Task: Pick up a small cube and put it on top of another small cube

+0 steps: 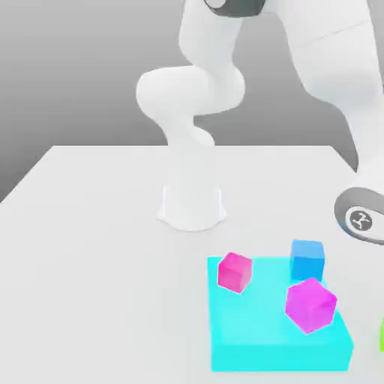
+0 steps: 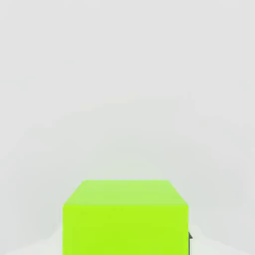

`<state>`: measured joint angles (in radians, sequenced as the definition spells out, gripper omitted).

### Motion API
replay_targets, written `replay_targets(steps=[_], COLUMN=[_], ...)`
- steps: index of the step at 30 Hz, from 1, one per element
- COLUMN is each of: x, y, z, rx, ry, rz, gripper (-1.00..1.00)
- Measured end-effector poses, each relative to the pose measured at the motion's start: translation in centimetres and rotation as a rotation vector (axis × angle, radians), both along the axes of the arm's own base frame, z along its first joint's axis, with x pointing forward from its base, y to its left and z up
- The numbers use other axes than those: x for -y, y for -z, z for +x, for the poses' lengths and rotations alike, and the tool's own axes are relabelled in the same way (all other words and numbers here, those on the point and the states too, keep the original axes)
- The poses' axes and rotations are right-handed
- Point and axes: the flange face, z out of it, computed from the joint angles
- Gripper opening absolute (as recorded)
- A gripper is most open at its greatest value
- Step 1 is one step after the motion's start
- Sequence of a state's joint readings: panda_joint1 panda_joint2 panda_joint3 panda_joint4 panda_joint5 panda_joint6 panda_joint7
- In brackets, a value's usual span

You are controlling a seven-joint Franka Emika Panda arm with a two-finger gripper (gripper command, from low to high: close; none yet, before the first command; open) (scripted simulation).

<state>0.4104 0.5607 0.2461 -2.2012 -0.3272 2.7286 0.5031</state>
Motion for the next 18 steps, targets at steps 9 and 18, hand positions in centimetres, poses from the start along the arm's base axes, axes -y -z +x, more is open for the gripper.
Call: replay_targets(steps=[9,18], x=[2.8,8.7], y=[-9.2,-15.2], z=[-1.7,-6.3], rx=[0.026,0.032], ry=[-0.145,-0.416], rz=[-0.056,-0.085], gripper=[-1.00,-1.00])
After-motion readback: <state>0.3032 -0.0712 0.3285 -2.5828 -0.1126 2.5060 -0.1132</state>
